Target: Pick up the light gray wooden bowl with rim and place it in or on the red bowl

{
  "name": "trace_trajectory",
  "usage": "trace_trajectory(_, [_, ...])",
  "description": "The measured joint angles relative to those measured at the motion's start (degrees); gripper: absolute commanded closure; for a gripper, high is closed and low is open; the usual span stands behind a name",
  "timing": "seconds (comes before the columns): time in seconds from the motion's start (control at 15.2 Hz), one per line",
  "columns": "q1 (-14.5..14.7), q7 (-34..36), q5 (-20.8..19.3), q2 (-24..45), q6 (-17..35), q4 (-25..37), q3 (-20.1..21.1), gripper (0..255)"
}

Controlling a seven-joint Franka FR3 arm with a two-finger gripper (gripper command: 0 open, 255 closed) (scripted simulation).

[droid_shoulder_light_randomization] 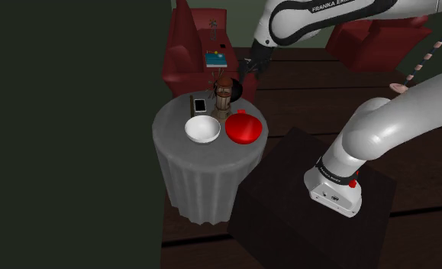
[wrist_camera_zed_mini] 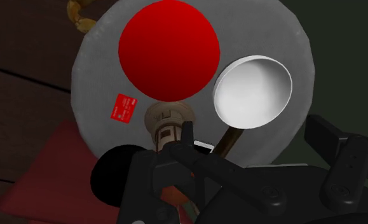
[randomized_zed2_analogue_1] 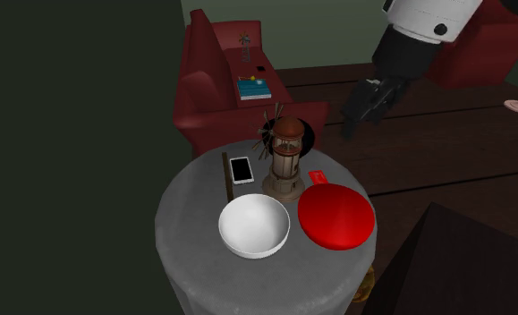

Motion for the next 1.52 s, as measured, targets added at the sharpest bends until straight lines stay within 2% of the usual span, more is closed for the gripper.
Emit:
trace_trajectory(0.73, [1.4, -1.6, 3.0, 23.1, 21.6, 1.2, 0.3, 0])
trace_trajectory(1.06, [1.7, -3.8, 5.8, 35.8, 29.9, 5.3, 0.6, 0])
trace_trajectory(1.32, [1.7, -4.6, 7.2, 45.6, 34.2, 10.7, 1.4, 0])
trace_trajectory(1.52, [0.6, -6.0, 8.2, 52.7, 37.0, 14.9, 2.2, 0])
